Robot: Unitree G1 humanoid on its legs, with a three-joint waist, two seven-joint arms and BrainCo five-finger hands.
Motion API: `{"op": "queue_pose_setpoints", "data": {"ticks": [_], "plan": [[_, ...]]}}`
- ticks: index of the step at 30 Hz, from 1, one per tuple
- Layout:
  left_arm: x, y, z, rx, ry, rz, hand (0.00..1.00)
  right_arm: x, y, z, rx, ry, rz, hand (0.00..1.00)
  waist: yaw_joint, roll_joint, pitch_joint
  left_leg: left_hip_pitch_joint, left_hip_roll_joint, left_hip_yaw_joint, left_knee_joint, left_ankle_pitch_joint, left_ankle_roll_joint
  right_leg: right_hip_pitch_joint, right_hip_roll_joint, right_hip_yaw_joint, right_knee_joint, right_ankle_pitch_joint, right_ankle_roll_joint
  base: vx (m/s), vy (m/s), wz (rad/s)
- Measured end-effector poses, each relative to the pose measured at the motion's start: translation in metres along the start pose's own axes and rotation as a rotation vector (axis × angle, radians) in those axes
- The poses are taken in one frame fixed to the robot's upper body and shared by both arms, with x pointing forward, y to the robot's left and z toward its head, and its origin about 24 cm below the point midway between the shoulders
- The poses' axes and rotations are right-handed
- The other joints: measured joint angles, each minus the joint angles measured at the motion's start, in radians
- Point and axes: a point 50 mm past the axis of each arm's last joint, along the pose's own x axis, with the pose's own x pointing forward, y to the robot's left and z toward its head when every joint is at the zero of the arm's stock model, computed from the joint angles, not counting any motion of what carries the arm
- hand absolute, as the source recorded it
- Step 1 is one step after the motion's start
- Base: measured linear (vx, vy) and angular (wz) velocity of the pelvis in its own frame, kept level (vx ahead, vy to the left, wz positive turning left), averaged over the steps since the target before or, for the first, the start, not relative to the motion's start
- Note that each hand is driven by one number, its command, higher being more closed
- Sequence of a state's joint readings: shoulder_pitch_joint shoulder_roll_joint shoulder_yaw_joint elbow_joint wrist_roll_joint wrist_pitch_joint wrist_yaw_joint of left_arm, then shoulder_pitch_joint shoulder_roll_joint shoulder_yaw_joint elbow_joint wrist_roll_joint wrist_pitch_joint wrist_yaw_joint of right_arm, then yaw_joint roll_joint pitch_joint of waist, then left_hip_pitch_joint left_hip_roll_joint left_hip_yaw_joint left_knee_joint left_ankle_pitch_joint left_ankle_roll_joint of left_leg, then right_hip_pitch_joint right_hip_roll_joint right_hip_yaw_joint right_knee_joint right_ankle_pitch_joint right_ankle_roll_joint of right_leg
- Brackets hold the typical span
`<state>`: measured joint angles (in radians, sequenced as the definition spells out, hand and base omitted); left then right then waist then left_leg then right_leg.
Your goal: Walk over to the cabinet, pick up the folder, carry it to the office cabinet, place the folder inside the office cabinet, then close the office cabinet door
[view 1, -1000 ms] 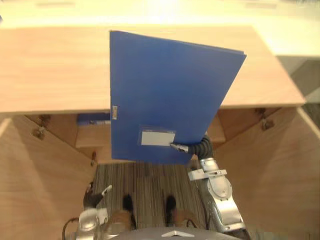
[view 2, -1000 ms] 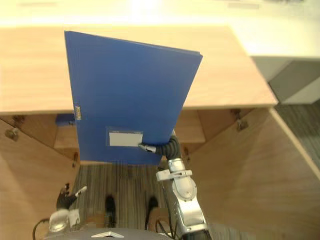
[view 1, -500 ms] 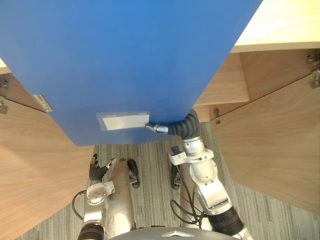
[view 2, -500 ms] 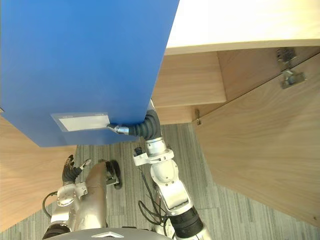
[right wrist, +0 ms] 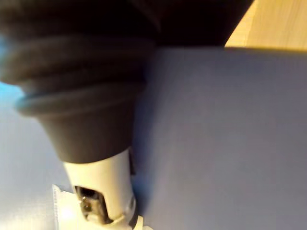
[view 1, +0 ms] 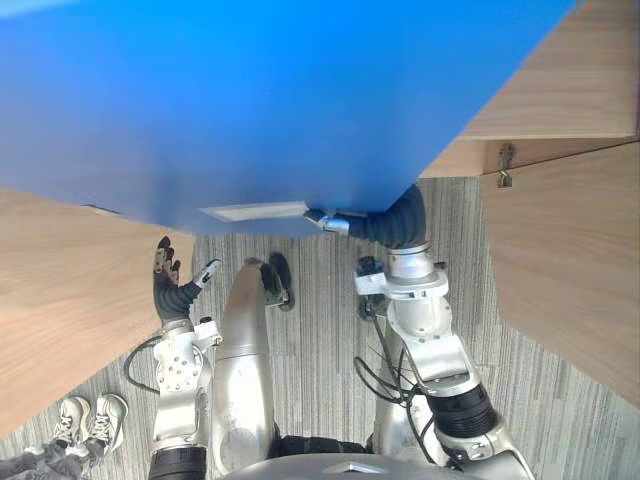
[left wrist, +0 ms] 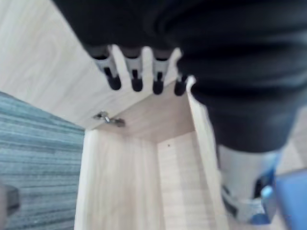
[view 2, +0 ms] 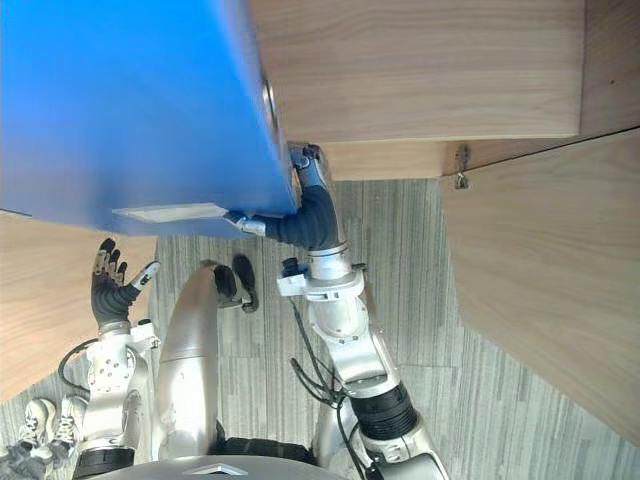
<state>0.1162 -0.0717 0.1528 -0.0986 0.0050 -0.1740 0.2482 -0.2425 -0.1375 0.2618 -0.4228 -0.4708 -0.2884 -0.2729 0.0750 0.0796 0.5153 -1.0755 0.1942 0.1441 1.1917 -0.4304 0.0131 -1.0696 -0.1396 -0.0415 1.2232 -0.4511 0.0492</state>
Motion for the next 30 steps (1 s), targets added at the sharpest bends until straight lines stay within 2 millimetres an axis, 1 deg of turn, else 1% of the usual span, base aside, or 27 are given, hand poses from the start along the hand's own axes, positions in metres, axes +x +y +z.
{"op": "queue_pose_setpoints", "data": {"ticks": [1, 3, 5, 9, 14, 19, 21, 22, 25, 28, 30], "plan": [[0.0, 0.0, 0.002, -0.002, -0.009, 0.0, 0.0, 0.0, 0.0, -0.002, -0.015, 0.008, 0.002, 1.0, 0.0, 0.0, 0.0, -0.002, -0.003, -0.003, 0.001, 0.001, -0.001, -0.001, -0.001, -0.001, 0.003, -0.001, -0.001, 0.0, -0.063, 0.13], [0.001, 0.0, 0.005, -0.006, -0.024, 0.002, 0.0, -0.003, 0.001, -0.014, -0.045, 0.074, 0.013, 1.0, 0.002, 0.0, 0.0, -0.006, -0.006, -0.004, 0.006, 0.001, -0.002, -0.006, -0.005, 0.0, 0.015, -0.008, -0.002, -0.01, -0.055, 0.09], [0.002, 0.0, 0.01, -0.01, -0.043, 0.007, 0.0, -0.008, -0.002, -0.031, -0.113, 0.155, -0.011, 1.0, 0.004, 0.0, 0.0, -0.019, -0.008, -0.009, 0.012, 0.001, -0.002, -0.017, -0.007, -0.001, 0.024, -0.013, -0.003, -0.04, -0.065, 0.05], [0.003, 0.0, 0.012, -0.006, -0.055, 0.008, 0.0, -0.017, -0.004, -0.05, -0.175, 0.251, 0.002, 1.0, -0.002, 0.0, 0.0, -0.029, -0.008, -0.013, 0.016, 0.002, -0.004, -0.026, -0.007, -0.004, 0.03, -0.014, -0.003, -0.04, -0.045, 0.02], [0.003, -0.001, 0.012, 0.003, -0.058, 0.006, 0.0, -0.021, -0.008, -0.054, -0.155, 0.288, -0.019, 1.0, -0.002, 0.0, 0.0, -0.036, -0.008, -0.023, 0.029, 0.002, -0.003, -0.026, -0.007, -0.01, 0.039, -0.016, -0.005, -0.05, -0.033, 0.02], [0.003, -0.001, 0.012, 0.003, -0.052, 0.007, 0.0, -0.022, -0.025, -0.061, -0.02, 0.355, -0.14, 1.0, 0.0, -0.001, 0.0, -0.058, -0.008, -0.037, 0.061, 0.0, -0.004, -0.039, -0.012, -0.019, 0.075, -0.028, -0.012, -0.06, -0.04, 0.06], [0.004, -0.001, 0.012, 0.004, -0.048, 0.004, 0.0, -0.021, -0.028, -0.066, 0.069, 0.382, -0.176, 1.0, -0.001, -0.001, 0.0, -0.068, -0.007, -0.038, 0.076, 0.0, -0.004, -0.053, -0.011, -0.015, 0.093, -0.031, -0.016, -0.08, -0.046, -0.03], [0.004, -0.002, 0.012, 0.002, -0.048, 0.001, 0.0, -0.02, -0.029, -0.069, 0.149, 0.4, -0.198, 1.0, -0.002, -0.001, -0.001, -0.076, -0.004, -0.039, 0.084, 0.0, -0.005, -0.062, -0.01, -0.015, 0.103, -0.032, -0.017, -0.08, -0.044, -0.02], [0.004, -0.002, 0.013, 0.0, -0.052, -0.005, 0.0, -0.02, -0.033, -0.071, 0.264, 0.421, -0.248, 1.0, -0.002, -0.002, -0.004, -0.097, -0.003, -0.041, 0.098, 0.0, -0.005, -0.087, -0.008, -0.011, 0.123, -0.033, -0.02, -0.08, -0.043, -0.01], [0.006, -0.004, 0.015, -0.024, -0.058, -0.02, 0.0, -0.014, -0.038, -0.079, 0.442, 0.423, -0.312, 1.0, -0.002, -0.001, -0.005, -0.127, -0.002, -0.053, 0.122, 0.001, -0.006, -0.113, -0.006, -0.014, 0.146, -0.035, -0.023, -0.07, -0.034, 0.0], [0.007, -0.004, 0.02, -0.031, -0.079, -0.02, 0.0, -0.009, -0.043, -0.081, 0.494, 0.409, -0.349, 1.0, 0.0, -0.001, -0.005, -0.134, -0.002, -0.056, 0.129, 0.002, -0.007, -0.118, -0.006, -0.015, 0.155, -0.036, -0.027, -0.06, -0.035, 0.02]]}}
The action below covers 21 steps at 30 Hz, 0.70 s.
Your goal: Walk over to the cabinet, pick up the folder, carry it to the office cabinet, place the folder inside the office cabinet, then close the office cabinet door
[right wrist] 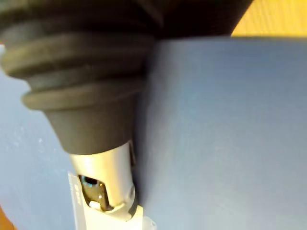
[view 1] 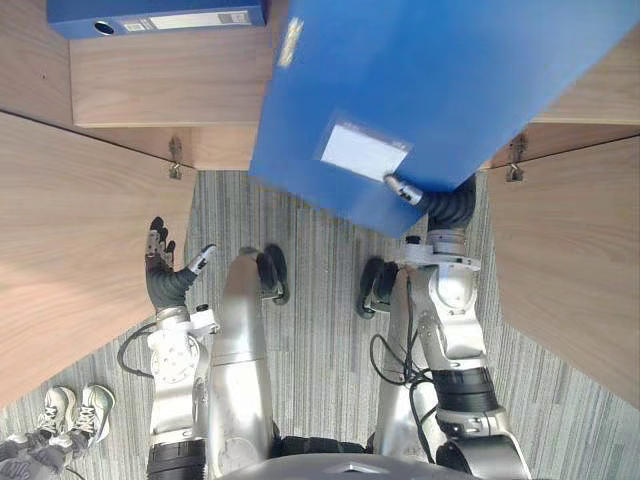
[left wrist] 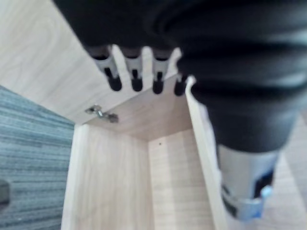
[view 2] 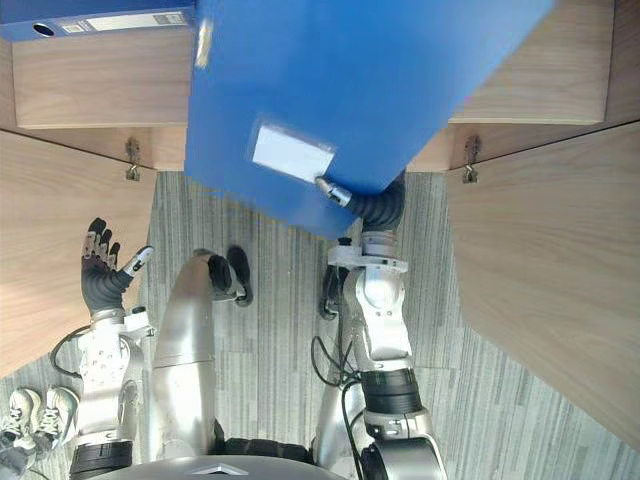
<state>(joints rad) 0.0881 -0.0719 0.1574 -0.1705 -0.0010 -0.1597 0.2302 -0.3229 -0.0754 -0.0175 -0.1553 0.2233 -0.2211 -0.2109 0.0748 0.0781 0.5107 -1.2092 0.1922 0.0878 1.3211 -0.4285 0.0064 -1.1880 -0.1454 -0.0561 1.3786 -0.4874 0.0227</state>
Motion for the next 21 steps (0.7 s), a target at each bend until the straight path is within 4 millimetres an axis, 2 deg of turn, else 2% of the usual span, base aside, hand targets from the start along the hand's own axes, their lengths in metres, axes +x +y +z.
{"op": "queue_pose_setpoints", "data": {"ticks": [5, 9, 11, 14, 17, 21], "plan": [[0.003, 0.001, 0.014, -0.033, -0.057, -0.005, 0.0, 0.021, -0.002, 0.012, 0.164, -0.056, -0.028, 1.0, 0.004, 0.0, -0.012, -0.017, 0.0, -0.003, 0.005, 0.004, -0.004, -0.019, 0.0, -0.001, 0.009, 0.001, -0.006, -0.04, -0.032, 0.01], [0.004, 0.002, 0.015, -0.039, -0.064, -0.002, 0.0, 0.047, 0.01, 0.021, 0.31, -0.092, -0.014, 1.0, 0.007, 0.0, -0.026, -0.041, 0.01, -0.01, 0.014, 0.012, -0.001, -0.039, 0.008, -0.007, 0.016, 0.004, -0.012, -0.02, -0.025, -0.03], [0.005, 0.001, 0.016, -0.042, -0.068, -0.003, 0.0, 0.051, 0.014, 0.024, 0.346, -0.1, -0.01, 1.0, 0.009, 0.0, -0.026, -0.044, 0.011, -0.011, 0.015, 0.012, -0.003, -0.042, 0.009, -0.008, 0.017, 0.004, -0.013, 0.0, 0.0, 0.0], [0.011, -0.003, 0.02, -0.053, -0.089, 0.002, 0.0, 0.072, 0.029, 0.039, 0.44, -0.14, 0.012, 1.0, 0.01, 0.001, -0.027, -0.07, 0.01, -0.014, 0.019, 0.02, -0.006, -0.068, 0.008, -0.009, 0.025, 0.008, -0.019, -0.04, -0.029, 0.02], [0.013, -0.002, 0.017, -0.072, -0.074, 0.022, 0.0, 0.094, 0.04, 0.049, 0.543, -0.14, -0.011, 1.0, 0.017, 0.001, -0.027, -0.087, 0.009, -0.025, 0.019, 0.032, -0.008, -0.08, 0.006, -0.019, 0.031, 0.01, -0.022, -0.03, -0.04, 0.06], [0.015, -0.002, 0.005, -0.086, -0.022, 0.043, 0.0, 0.111, 0.037, 0.06, 0.635, -0.162, -0.076, 1.0, 0.036, 0.005, -0.032, -0.113, 0.008, -0.039, 0.018, 0.045, -0.013, -0.098, 0.005, -0.032, 0.035, 0.012, -0.028, -0.03, -0.035, 0.05]]}}
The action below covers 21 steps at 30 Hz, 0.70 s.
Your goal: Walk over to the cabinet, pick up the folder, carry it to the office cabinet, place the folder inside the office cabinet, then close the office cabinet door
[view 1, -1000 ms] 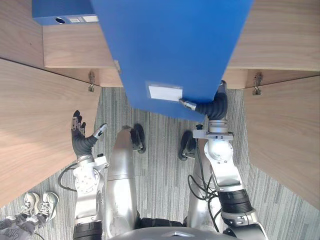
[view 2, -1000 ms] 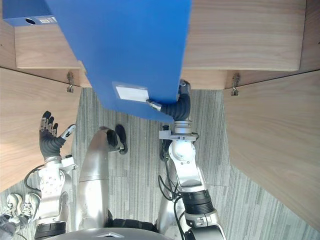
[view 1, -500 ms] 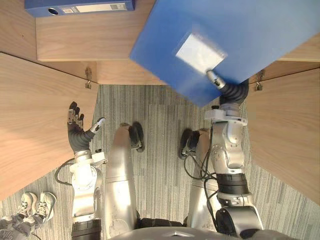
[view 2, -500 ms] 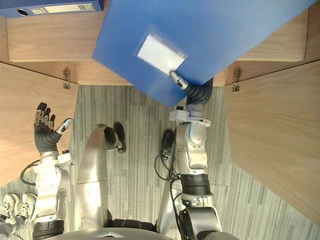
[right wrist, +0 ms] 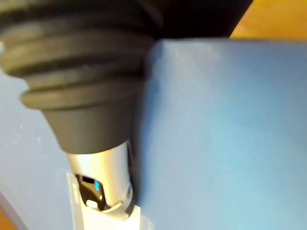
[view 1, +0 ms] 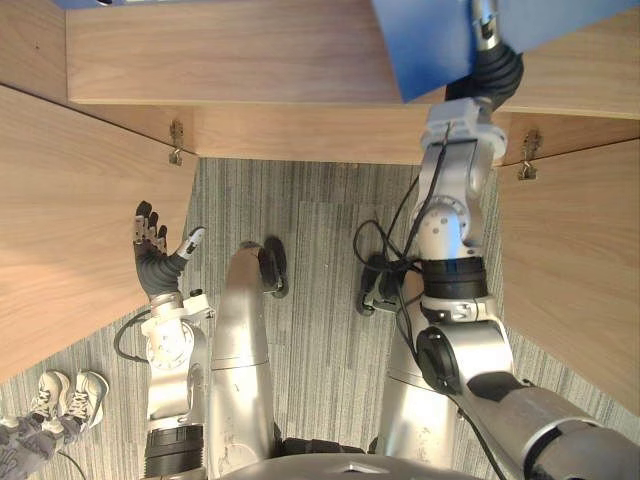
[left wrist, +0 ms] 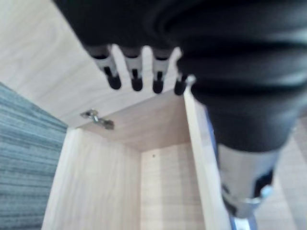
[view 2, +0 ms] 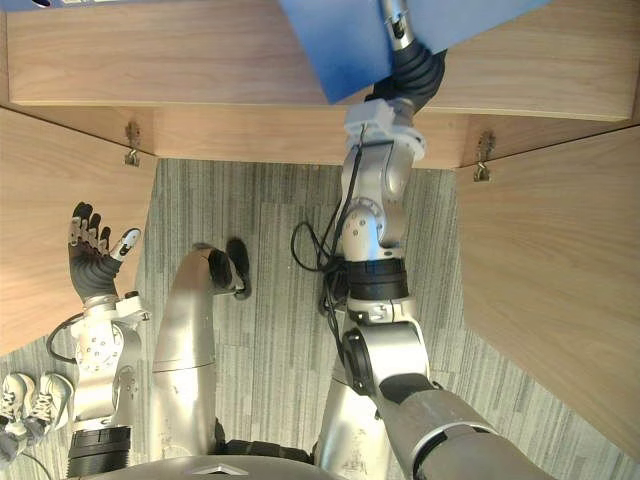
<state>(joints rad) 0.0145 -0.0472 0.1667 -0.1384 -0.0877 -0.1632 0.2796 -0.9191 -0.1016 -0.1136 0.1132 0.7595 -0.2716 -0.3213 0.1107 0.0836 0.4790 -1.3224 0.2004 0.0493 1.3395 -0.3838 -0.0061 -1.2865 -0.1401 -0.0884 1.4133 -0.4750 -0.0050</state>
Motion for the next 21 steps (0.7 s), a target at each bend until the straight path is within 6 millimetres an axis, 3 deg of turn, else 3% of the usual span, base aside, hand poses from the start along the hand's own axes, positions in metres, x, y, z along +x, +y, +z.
{"op": "queue_pose_setpoints", "data": {"ticks": [9, 13, 16, 21], "plan": [[0.009, -0.007, -0.01, -0.023, 0.038, 0.007, 0.0, 0.031, 0.004, 0.014, 0.071, -0.019, -0.074, 1.0, 0.015, 0.001, 0.0, -0.056, -0.003, -0.024, -0.01, 0.031, -0.011, -0.043, -0.003, -0.027, 0.002, 0.011, -0.021, -0.02, -0.029, 0.05], [0.014, -0.007, -0.034, -0.032, 0.141, 0.041, 0.0, 0.052, 0.009, 0.027, 0.125, -0.048, -0.112, 1.0, 0.012, 0.0, 0.0, -0.078, -0.01, -0.042, -0.031, 0.053, -0.019, -0.052, -0.009, -0.053, -0.01, 0.016, -0.029, -0.02, -0.041, 0.1], [0.017, -0.015, -0.031, -0.056, 0.13, 0.03, 0.0, 0.061, 0.019, 0.039, 0.155, -0.081, -0.099, 1.0, 0.015, 0.0, 0.0, -0.11, -0.01, -0.053, -0.035, 0.07, -0.025, -0.079, -0.009, -0.065, -0.009, 0.021, -0.04, -0.02, -0.027, 0.04], [0.017, -0.014, -0.03, -0.056, 0.13, 0.043, 0.0, 0.065, 0.017, 0.048, 0.14, -0.106, -0.105, 1.0, 0.016, 0.0, -0.001, -0.115, -0.016, -0.065, -0.067, 0.092, -0.035, -0.08, -0.012, -0.084, -0.029, 0.027, -0.048, -0.01, -0.021, 0.07]]}}
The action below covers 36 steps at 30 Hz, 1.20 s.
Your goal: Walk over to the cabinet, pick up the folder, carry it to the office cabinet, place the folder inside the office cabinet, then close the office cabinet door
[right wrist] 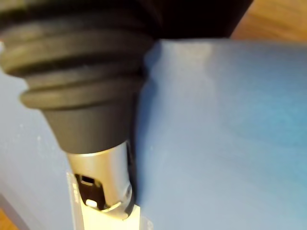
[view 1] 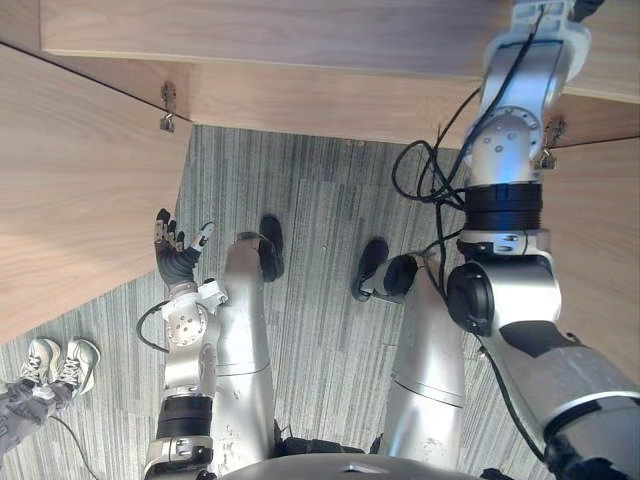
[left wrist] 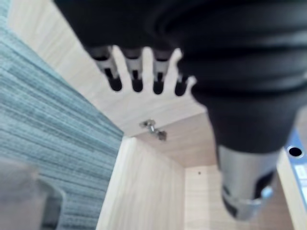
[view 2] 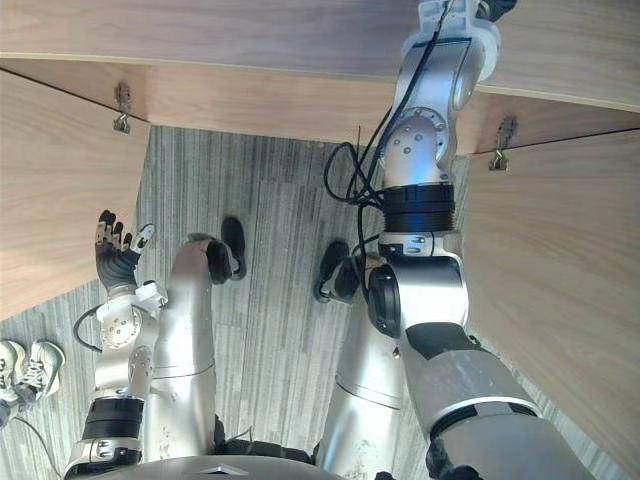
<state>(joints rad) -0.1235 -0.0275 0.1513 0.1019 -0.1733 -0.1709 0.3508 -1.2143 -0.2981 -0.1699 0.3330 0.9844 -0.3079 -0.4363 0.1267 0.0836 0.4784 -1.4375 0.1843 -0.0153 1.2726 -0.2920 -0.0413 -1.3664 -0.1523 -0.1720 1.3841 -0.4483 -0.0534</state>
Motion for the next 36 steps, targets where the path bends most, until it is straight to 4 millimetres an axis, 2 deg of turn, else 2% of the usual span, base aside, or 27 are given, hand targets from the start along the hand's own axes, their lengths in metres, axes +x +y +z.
{"op": "queue_pose_setpoints", "data": {"ticks": [3, 4, 14, 23, 27, 36], "plan": [[0.0, 0.001, 0.0, -0.001, 0.001, 0.012, 0.0, 0.005, 0.001, 0.008, -0.005, -0.021, -0.005, 1.0, 0.001, 0.0, 0.0, -0.004, -0.004, -0.009, -0.025, 0.019, -0.008, 0.001, -0.003, -0.016, -0.016, 0.005, -0.009, -0.01, -0.026, 0.11], [0.0, 0.001, 0.0, -0.005, 0.002, 0.017, 0.0, 0.007, 0.002, 0.01, -0.009, -0.028, -0.004, 0.0, 0.0, 0.0, 0.0, -0.004, -0.008, -0.013, -0.039, 0.029, -0.009, 0.002, -0.006, -0.024, -0.023, 0.007, -0.013, -0.01, -0.028, 0.15], [-0.001, 0.005, -0.011, -0.01, 0.05, 0.033, 0.0, 0.018, 0.005, 0.016, -0.031, -0.038, -0.022, 0.0, -0.015, -0.004, -0.002, 0.007, -0.017, -0.023, -0.12, 0.077, -0.021, 0.016, -0.013, -0.056, -0.079, 0.028, -0.031, -0.01, -0.009, 0.06], [-0.003, 0.008, -0.024, 0.002, 0.105, 0.045, 0.0, 0.019, 0.004, 0.014, -0.07, -0.027, -0.015, 0.0, -0.022, -0.004, -0.002, 0.023, -0.018, -0.027, -0.156, 0.094, -0.024, 0.033, -0.01, -0.067, -0.111, 0.038, -0.033, -0.01, 0.008, 0.02], [-0.002, 0.01, -0.025, 0.012, 0.109, 0.051, 0.0, 0.02, -0.001, 0.012, -0.079, -0.02, -0.034, 0.0, -0.024, -0.021, -0.013, 0.035, -0.015, -0.024, -0.188, 0.106, -0.026, 0.042, -0.002, -0.068, -0.142, 0.052, -0.032, 0.0, 0.0, 0.0], [-0.003, 0.015, -0.032, 0.026, 0.138, 0.069, 0.0, 0.019, -0.003, 0.012, -0.12, -0.024, -0.025, 0.0, -0.033, -0.022, -0.013, 0.058, -0.013, -0.017, -0.214, 0.113, -0.023, 0.065, 0.002, -0.068, -0.174, 0.066, -0.027, 0.0, 0.019, -0.01]]}}
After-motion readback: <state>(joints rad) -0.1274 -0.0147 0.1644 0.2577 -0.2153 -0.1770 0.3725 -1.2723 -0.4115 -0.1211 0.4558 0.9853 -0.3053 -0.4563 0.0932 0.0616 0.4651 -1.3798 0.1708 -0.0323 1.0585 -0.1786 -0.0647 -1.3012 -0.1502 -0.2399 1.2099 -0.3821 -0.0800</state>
